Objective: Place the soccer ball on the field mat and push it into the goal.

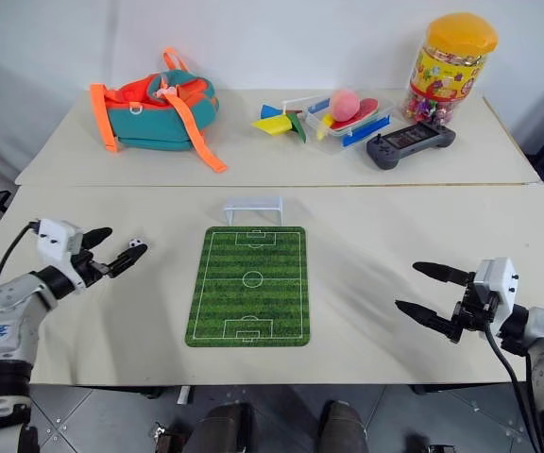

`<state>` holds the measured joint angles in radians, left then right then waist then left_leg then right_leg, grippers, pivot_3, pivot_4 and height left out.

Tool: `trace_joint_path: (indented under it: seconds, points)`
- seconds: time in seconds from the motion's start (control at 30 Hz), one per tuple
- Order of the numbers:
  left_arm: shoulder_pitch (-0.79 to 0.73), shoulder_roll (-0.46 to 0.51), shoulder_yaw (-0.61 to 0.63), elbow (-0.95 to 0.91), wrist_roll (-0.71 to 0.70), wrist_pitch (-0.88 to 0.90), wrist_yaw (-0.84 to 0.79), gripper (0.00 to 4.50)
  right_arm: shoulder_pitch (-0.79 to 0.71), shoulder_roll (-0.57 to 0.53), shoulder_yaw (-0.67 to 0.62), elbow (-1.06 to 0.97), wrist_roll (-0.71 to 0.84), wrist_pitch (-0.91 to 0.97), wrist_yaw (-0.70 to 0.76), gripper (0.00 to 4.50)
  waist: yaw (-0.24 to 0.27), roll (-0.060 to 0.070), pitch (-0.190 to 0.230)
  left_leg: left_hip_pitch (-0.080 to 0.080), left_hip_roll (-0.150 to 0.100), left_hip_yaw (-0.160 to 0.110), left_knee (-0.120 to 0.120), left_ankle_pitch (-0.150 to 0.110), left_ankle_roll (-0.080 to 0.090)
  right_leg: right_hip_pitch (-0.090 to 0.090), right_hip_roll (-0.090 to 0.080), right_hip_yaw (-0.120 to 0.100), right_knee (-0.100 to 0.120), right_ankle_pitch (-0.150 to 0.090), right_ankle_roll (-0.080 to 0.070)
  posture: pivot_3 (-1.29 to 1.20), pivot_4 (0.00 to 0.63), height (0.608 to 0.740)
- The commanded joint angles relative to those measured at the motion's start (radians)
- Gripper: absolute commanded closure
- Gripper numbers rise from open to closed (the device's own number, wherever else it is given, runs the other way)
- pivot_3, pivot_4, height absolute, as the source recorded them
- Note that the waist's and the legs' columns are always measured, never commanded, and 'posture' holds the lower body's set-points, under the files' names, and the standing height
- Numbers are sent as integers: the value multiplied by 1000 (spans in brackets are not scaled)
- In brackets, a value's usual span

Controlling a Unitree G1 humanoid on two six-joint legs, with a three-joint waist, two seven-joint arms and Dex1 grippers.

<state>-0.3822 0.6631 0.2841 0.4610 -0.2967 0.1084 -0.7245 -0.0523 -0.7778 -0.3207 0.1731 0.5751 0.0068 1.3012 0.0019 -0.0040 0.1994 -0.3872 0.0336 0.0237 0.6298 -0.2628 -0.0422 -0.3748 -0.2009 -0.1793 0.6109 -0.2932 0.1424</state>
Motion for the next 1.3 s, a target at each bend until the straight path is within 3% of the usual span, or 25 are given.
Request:
trace_joint_path:
  seconds: [0.03, 0.17, 0.27, 0.57, 0.6, 0.87, 1.07, 1.3]
  points:
    - [-43, -5, -35, 78, 19, -44, -55, 7, 15, -24, -32, -37, 0, 9, -2, 0, -2, 0, 0, 0, 0, 1, 0, 0, 0, 0, 0, 1, 0, 0, 0, 0, 150, 740]
    - [-86, -11, -63, 180, 44, -83, -81, 7, 30, -27, -43, -50, -4, 14, -15, 0, -1, 0, 0, 1, 0, 2, 0, 0, 0, 0, 0, 2, 0, 1, 1, 0, 150, 740]
    - [-119, -20, -71, 247, 52, -129, -104, 609, 40, -30, -46, -57, -6, 17, -19, 0, -1, 0, 0, 1, 0, 2, 1, 0, 1, 0, 0, 3, 0, 1, 1, 0, 150, 740]
    - [-147, -12, -83, 309, 69, -170, -142, 3480, 43, -33, -53, -56, -17, 9, -34, 0, 1, 0, 0, 1, -1, 4, 2, 0, 1, 0, 0, 5, -1, 3, 2, 0, 150, 740]
    - [-140, -10, -75, 292, 58, -170, -150, 3639, 40, -32, -55, -53, -17, 8, -35, 0, 1, 0, 0, 1, -1, 4, 2, 0, 1, 0, 0, 5, -1, 3, 2, 0, 150, 740]
    - [4, 1, -89, -58, -35, -68, -288, 3638, 48, -32, -75, -62, 9, 17, 1, 0, -1, -1, 0, 1, -1, 4, 2, 0, 2, -1, 0, 6, -1, 3, 2, 0, 150, 740]
    - [176, -33, -211, -554, -132, 152, -308, 3638, 54, -41, -73, -62, 15, 27, 36, 0, 0, -1, 0, 1, -1, 6, 2, -1, 2, -1, 0, 9, -1, 3, 3, 0, 150, 740]
    - [187, -82, -360, -725, -95, 271, -232, 3638, 74, -41, -61, -90, 24, 46, 77, 0, 12, -1, 1, 2, 0, 7, 4, -1, 3, -1, 1, 12, -5, 3, 3, 0, 150, 740]
